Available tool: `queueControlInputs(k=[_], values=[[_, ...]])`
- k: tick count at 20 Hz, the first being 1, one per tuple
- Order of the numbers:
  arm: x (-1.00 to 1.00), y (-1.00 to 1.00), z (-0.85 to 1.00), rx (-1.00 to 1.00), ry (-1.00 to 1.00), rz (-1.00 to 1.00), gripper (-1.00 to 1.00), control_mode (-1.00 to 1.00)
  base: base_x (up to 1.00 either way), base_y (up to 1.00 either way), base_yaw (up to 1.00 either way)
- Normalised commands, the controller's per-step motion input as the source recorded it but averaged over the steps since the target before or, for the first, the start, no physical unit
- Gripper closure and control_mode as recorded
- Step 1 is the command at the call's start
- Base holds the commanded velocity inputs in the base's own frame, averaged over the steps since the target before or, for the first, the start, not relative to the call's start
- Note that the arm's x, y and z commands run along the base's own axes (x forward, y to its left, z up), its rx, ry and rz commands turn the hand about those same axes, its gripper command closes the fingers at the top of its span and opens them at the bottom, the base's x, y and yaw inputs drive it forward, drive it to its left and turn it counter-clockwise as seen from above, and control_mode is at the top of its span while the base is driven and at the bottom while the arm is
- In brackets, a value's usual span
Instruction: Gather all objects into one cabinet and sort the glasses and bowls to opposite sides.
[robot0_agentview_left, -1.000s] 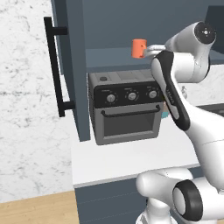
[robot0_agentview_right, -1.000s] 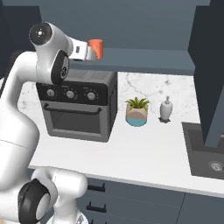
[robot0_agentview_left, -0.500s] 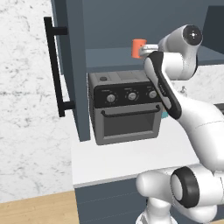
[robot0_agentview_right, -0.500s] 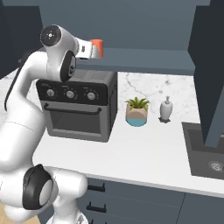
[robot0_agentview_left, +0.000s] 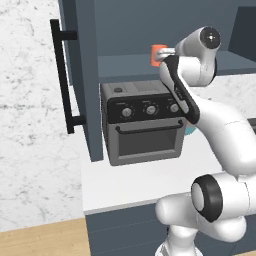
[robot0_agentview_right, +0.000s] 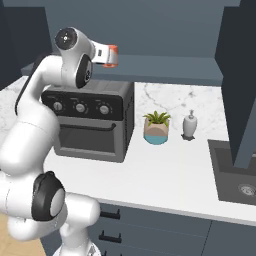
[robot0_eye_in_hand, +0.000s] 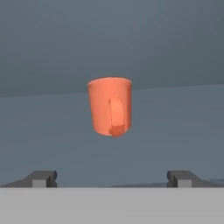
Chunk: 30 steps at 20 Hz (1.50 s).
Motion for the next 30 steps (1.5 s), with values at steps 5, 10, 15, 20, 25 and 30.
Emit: queueControlInputs(k=[5,10,15,20,25,30], values=[[0.44,0.0,0.0,0.0,0.0,0.0,-1.0,-1.0,0.0,0.0,0.0],[0.39,0.0,0.0,0.0,0.0,0.0,-1.0,-1.0,0.0,0.0,0.0],[0.32,0.0,-0.04,0.0,0.0,0.0,-1.0,-1.0,0.0,0.0,0.0],[0.34,0.0,-0.07,0.0,0.0,0.0,-1.0,-1.0,0.0,0.0,0.0],[0.25,0.0,-0.09,0.0,0.0,0.0,-1.0,-1.0,0.0,0.0,0.0],[0.1,0.0,-0.07,0.0,0.0,0.0,-1.0,-1.0,0.0,0.0,0.0]])
